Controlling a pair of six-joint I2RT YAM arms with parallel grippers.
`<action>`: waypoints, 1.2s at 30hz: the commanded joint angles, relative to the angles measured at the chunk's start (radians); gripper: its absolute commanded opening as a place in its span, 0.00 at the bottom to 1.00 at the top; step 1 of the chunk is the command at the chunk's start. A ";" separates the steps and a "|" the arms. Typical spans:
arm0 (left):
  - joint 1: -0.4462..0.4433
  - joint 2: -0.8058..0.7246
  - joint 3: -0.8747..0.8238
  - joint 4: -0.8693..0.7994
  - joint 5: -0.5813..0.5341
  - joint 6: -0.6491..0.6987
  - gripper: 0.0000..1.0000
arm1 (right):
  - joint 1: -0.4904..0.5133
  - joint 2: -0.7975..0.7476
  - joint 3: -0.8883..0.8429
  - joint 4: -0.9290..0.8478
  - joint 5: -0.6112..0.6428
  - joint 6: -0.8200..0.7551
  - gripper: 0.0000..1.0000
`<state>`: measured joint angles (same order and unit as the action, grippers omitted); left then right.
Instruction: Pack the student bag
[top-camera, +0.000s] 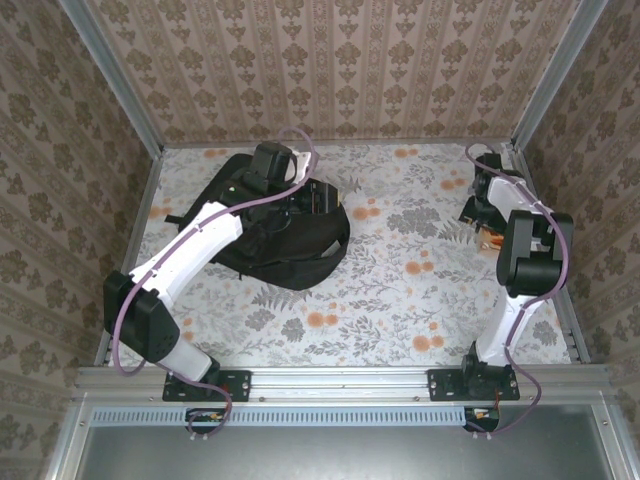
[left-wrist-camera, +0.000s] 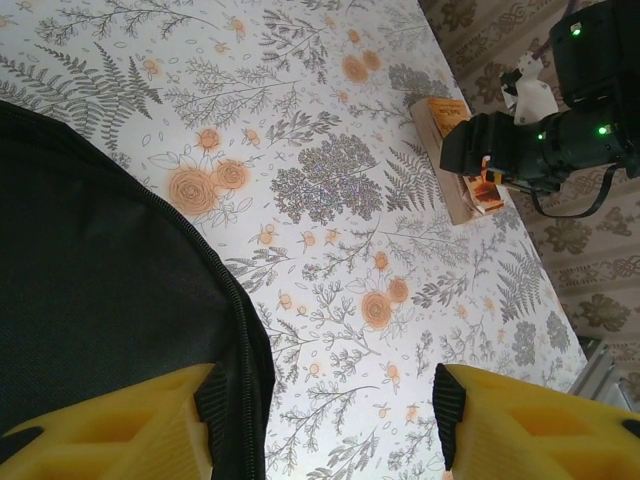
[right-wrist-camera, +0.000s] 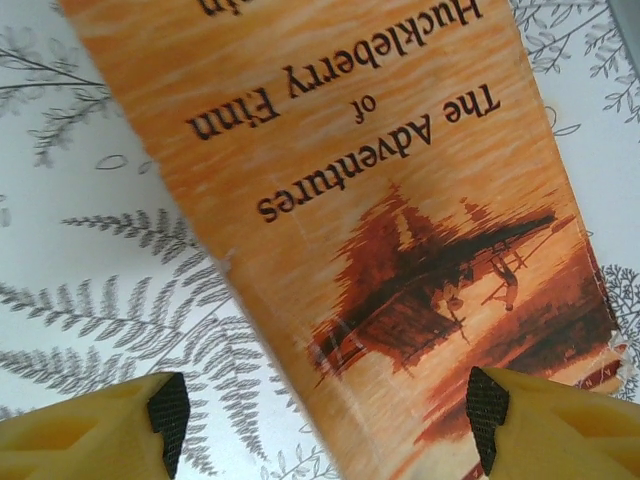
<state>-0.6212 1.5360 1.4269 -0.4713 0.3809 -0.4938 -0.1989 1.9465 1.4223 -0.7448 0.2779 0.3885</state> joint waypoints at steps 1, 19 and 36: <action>-0.005 -0.020 -0.008 0.017 0.021 -0.009 0.59 | -0.039 0.039 -0.011 -0.022 -0.068 -0.011 0.73; 0.018 0.000 -0.014 0.033 0.055 -0.041 0.60 | -0.127 0.063 -0.079 0.069 -0.286 0.098 0.34; 0.029 0.017 -0.019 0.033 0.044 -0.031 0.59 | -0.092 -0.037 -0.200 0.199 -0.476 0.194 0.00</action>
<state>-0.5980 1.5387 1.4204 -0.4553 0.4191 -0.5236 -0.3222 1.9087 1.2945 -0.5293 -0.0624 0.5190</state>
